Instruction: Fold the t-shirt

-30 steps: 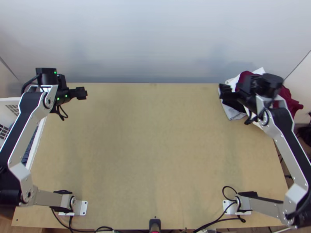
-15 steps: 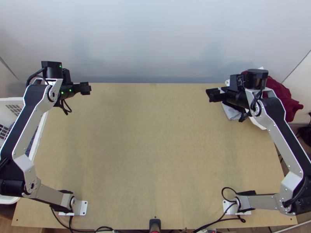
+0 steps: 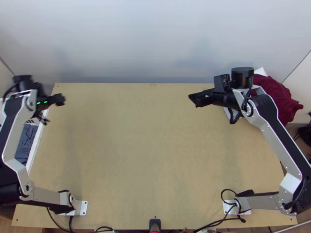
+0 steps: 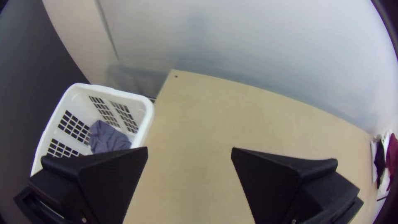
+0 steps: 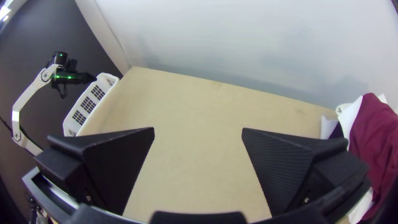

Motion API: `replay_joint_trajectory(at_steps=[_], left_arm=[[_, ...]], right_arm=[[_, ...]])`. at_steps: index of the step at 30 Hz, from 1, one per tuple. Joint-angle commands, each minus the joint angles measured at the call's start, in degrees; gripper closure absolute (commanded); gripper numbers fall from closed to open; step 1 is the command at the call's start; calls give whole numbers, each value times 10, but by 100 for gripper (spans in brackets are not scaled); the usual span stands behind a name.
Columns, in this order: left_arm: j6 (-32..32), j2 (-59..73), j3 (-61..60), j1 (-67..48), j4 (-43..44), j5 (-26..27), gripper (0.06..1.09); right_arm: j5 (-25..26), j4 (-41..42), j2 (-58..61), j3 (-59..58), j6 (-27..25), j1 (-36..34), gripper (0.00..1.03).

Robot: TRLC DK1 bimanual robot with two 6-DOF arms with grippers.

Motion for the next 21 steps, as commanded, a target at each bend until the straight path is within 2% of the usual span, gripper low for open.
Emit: replay_joint_trajectory(at_steps=[1,7,17,21], left_arm=[[58,-2,-55,128,60,1,11],[76,79,-16,205,62,7,11],[104,273,111,302,74,7,11],[136,318,119,327,125,7,11]], right_arm=[[-5,2,1,11,11,57,5],[1,3,11,29,12,78,5],[60,-22,39,30,23,100,5],[86,-20,56,30,31,111,5]])
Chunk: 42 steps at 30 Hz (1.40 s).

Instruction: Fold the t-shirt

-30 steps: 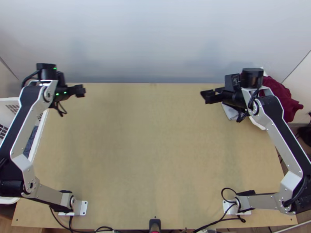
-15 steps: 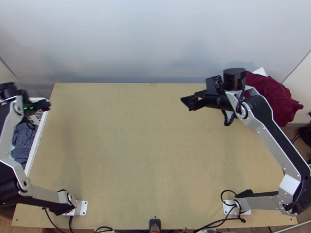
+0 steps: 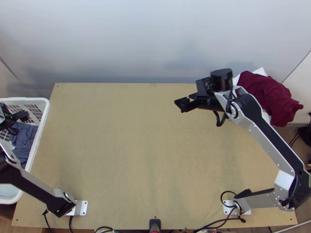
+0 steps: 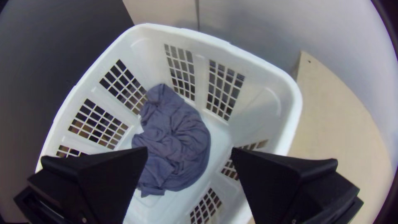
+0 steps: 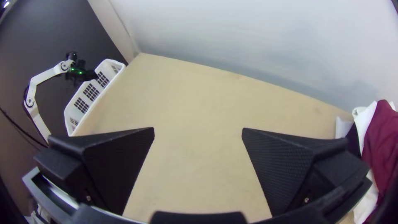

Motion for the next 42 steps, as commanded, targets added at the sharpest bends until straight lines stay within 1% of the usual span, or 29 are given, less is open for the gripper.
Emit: replay_joint_trajectory(at_steps=[1,6,9,13,24,36,42], left_arm=[[37,112,55,61,43,0,11],[45,187,107,89,29,0,11],[77,218,107,104,20,0,11],[94,258,116,126,19,0,11],[114,350,163,174,19,0,11],[156,428,207,204,26,-5,11],[157,451,230,202,28,-5,11]], right_arm=[[41,-3,28,-1,9,18,5],[54,-3,43,6,9,26,5],[53,-4,49,13,20,26,5],[54,-6,55,3,18,21,5],[60,-9,63,6,18,27,5],[69,-21,68,6,17,34,5],[72,-23,69,6,16,35,5]])
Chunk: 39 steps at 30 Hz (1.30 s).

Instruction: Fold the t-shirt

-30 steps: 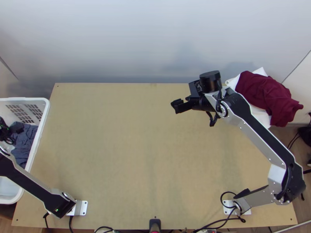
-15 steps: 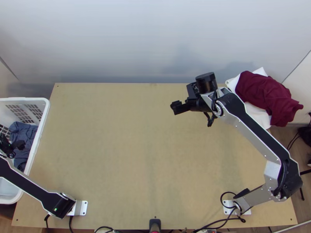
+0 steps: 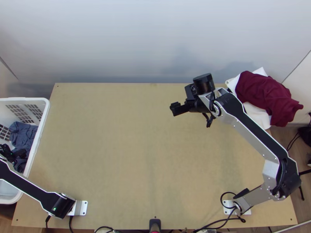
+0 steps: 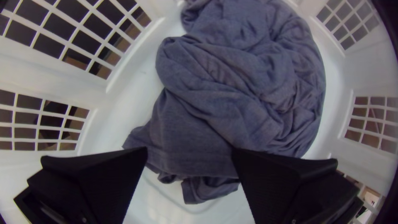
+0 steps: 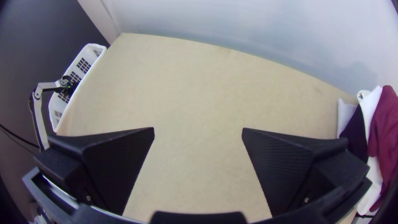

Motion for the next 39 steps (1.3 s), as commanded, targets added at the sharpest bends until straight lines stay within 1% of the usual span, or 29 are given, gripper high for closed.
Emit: replay_joint_trajectory(at_steps=[1,2,3,5,6,7,8,13,19,26,30,33,37,39], left_arm=[[9,32,23,2,2,0,11],[9,34,25,1,3,1,13],[9,38,29,1,2,1,21],[16,46,34,0,0,15,45],[24,50,33,-1,-1,22,59],[28,53,33,-1,-1,23,81],[29,56,36,-1,-1,23,106],[12,47,37,0,-12,23,105],[23,14,40,1,-37,23,105],[19,-96,41,-8,-86,26,105],[32,-155,41,-21,-136,45,105],[39,-183,41,-32,-167,45,105],[24,-237,46,-44,-195,48,105],[2,-276,55,-50,-220,69,105]], right_arm=[[5,-3,2,0,-3,2,5],[6,-4,2,0,-4,2,5],[7,-4,2,0,-3,3,5],[7,-7,2,0,-4,3,5],[7,-8,2,0,-3,3,5],[8,-8,2,0,-4,3,5],[9,-8,2,0,-4,3,5],[12,-13,2,-2,-7,2,5],[12,-13,3,-4,-11,3,5],[12,-13,4,-4,-19,10,5],[12,-13,4,-4,-34,17,5],[11,-13,4,-2,-36,23,5],[12,-13,4,5,-36,26,5],[12,-13,4,8,-37,26,5]])
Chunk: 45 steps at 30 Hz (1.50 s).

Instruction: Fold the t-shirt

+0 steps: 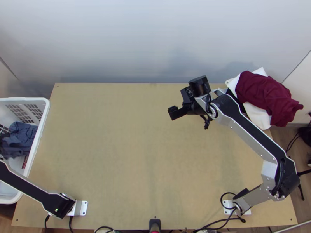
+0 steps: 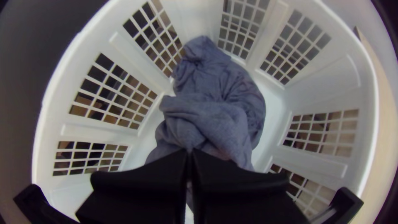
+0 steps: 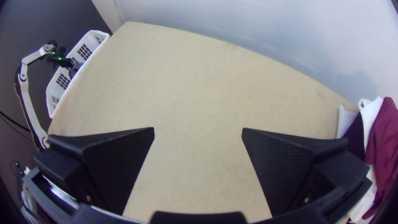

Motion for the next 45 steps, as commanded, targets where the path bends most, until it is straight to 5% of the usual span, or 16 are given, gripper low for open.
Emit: replay_joint_trajectory(at_steps=[1,9,21,31,45], left_arm=[[-34,-115,16,-23,-71,38,105],[-90,-178,147,-77,-201,58,105],[-130,-317,161,-179,-148,57,105],[-239,-405,164,-233,80,16,105],[-238,-502,164,-367,279,-50,105]], right_arm=[[0,0,-1,9,-4,4,5],[0,0,-7,16,-4,4,5],[0,4,-32,1,-8,-7,5],[1,23,-63,-30,-6,-22,5],[0,68,-128,-121,-1,-45,5]])
